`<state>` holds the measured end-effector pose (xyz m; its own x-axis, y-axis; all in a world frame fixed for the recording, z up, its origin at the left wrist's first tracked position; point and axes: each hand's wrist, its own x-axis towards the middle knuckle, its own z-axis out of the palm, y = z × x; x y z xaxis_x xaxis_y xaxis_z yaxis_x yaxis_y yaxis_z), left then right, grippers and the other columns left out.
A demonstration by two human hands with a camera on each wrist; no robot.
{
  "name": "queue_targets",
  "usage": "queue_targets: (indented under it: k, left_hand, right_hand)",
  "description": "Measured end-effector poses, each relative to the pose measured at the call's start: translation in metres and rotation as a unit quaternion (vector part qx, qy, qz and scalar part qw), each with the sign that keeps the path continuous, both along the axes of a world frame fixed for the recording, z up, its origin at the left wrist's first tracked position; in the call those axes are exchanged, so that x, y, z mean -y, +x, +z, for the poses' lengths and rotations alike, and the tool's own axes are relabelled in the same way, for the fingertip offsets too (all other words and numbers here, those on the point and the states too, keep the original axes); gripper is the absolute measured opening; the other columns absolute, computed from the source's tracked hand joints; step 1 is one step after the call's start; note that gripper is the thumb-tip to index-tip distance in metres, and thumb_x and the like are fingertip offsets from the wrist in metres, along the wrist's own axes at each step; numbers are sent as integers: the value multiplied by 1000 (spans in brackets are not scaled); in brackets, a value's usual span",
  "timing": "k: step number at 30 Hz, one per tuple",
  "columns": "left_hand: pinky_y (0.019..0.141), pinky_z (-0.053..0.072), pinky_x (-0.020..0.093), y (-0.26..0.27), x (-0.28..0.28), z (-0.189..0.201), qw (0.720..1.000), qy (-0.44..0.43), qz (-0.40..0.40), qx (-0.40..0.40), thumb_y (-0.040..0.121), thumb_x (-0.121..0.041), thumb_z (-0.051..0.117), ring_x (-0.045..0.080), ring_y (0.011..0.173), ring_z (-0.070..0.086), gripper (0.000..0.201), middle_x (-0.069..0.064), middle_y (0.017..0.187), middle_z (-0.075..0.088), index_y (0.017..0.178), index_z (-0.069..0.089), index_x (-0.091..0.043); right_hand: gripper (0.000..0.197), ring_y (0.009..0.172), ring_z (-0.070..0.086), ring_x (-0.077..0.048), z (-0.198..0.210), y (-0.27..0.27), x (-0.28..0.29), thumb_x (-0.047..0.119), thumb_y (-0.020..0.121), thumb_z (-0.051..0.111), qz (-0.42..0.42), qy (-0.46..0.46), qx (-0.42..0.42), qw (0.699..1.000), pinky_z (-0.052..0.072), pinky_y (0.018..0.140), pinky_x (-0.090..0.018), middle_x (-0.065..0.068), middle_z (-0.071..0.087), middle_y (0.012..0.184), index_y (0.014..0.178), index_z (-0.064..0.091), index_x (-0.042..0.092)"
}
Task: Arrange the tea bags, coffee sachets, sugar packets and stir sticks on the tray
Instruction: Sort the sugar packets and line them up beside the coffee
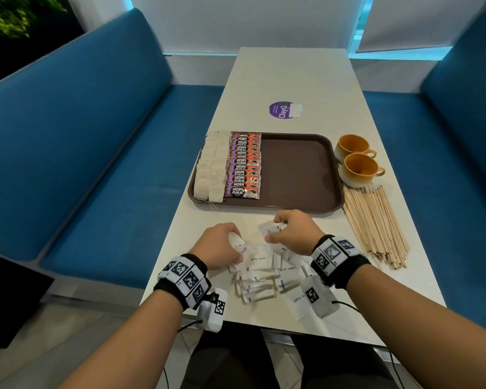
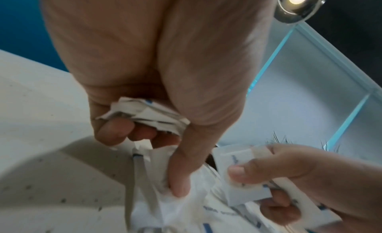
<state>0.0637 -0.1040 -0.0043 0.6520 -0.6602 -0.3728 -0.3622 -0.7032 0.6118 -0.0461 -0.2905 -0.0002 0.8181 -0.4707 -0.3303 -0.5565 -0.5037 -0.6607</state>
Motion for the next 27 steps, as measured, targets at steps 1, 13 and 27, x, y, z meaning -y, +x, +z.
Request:
queue_targets:
  k: [1,13,27]
  left_hand:
    - [57,46,21,0,-1,0,1000,-11,6,-11,75,-14,81,18,82,62,31,0,97,64,98,63,-22]
    - [52,53,30,2,-10,6,881,-296,205,-307,75,15,76,26,69,64,35,14,83,62,84,57,-14]
    - [60,55,26,-29,31,25,748,-329,267,-510,86,5,62,23,72,64,9,14,89,66,90,61,-3]
  right_hand:
    - [32,83,58,-19,0,-3,2,25,81,84,-19,39,23,999,48,71,-30,0,59,95,106,67,12]
    - [41,98,64,-45,9,-44,23,-13,88,32,-351,538,166,748,60,72,-48,-31,49,125,119,52,6]
    - [26,58,51,-22,23,-47,25,-5,89,47,-374,597,217,676,55,78,-40,-9,45,69,111,57,3]
